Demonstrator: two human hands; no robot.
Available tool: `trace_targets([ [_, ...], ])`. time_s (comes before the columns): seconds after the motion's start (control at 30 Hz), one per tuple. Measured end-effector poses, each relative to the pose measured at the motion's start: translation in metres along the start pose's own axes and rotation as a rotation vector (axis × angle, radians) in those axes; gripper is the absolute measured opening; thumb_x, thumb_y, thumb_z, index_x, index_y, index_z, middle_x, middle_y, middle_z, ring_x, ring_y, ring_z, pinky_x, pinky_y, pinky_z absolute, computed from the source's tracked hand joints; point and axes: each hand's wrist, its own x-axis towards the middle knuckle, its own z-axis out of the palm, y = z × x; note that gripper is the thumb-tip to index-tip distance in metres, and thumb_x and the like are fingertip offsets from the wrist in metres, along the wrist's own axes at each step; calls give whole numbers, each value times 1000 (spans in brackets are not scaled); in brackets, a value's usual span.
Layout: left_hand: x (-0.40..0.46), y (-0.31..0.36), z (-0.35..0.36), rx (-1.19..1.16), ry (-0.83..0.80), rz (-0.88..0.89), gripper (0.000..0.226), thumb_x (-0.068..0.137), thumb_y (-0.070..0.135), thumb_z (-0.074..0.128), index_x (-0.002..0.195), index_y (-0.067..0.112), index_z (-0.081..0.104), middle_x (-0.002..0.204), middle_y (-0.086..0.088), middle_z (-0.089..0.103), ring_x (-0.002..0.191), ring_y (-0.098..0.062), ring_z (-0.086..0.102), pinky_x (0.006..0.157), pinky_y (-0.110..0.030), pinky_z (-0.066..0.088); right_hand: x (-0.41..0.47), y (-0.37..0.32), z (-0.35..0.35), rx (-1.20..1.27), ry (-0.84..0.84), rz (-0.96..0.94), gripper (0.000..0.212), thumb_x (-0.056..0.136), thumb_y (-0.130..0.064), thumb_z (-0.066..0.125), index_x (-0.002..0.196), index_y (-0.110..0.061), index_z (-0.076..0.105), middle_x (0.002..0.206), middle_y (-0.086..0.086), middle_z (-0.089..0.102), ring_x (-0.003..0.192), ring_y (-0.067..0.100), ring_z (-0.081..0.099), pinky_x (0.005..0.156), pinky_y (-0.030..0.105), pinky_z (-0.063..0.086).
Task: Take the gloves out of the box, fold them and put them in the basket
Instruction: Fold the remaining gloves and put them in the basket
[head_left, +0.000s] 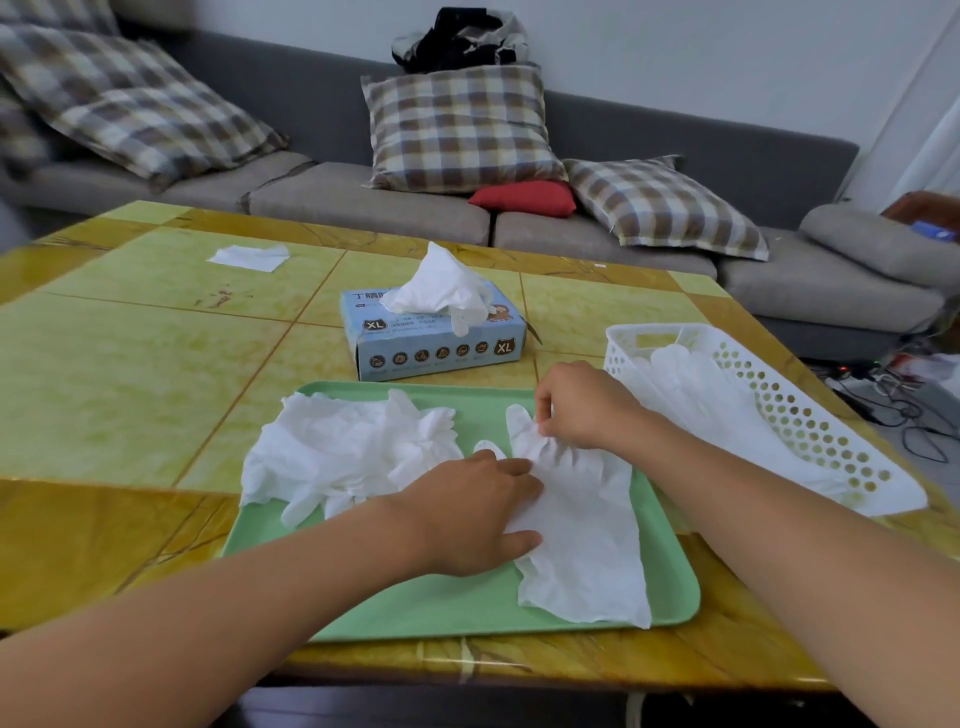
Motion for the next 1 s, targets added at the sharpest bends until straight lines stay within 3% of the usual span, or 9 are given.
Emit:
trace_targets([
  [0.07,1,-2,0,-14,3,1,52,98,52,48,138,20,51,142,-4,49,117,-28,50,94,-47,50,3,-1,1,38,-5,-22,14,83,-13,75,76,-24,70,80,-9,62,79,20,65,65,29,46],
  [0.2,3,-3,0,-6,1,-6,51,98,52,48,137,19,52,141,-6,50,117,-29,51,94,-48,50,6,-5,1,14,-62,-96,22,84,-17,77,101,-30,71,82,-14,49,80,17,61,69,29,46],
  [0.3,3,-3,2,7,-9,-4,51,98,52,48,136,19,52,140,-7,50,115,-29,51,93,-48,50,7,-5,1,-38,-52,-126,6,85,-16,76,86,-21,74,75,-13,55,68,12,58,58,26,40],
  [0.37,3,-2,2,13,-15,-2,52,98,53,48,136,18,52,140,-7,50,115,-29,51,93,-48,50,7,-4,-1,-46,-64,-134,6,86,-15,76,81,-18,74,72,-11,59,66,10,57,54,25,38],
  [0.57,2,-2,-1,-7,-18,-9,52,98,52,49,138,19,50,143,-7,47,119,-30,50,95,-47,49,7,-4,-8,-35,26,-233,4,88,-22,76,86,-19,75,96,-7,60,93,14,57,77,33,48],
  [0.73,2,-2,-1,-7,-10,-11,53,98,52,49,140,21,48,138,-7,48,114,-30,51,93,-46,49,10,-5,0,-45,-5,-243,5,88,-16,74,92,-18,72,101,-2,68,95,19,62,82,39,54],
  [1.0,1,1,-4,0,-23,-21,53,98,53,48,141,21,47,135,-8,50,115,-30,51,94,-47,48,16,18,-3,40,-103,-166,5,85,-20,78,85,-16,76,79,-7,68,75,13,65,70,30,54],
])
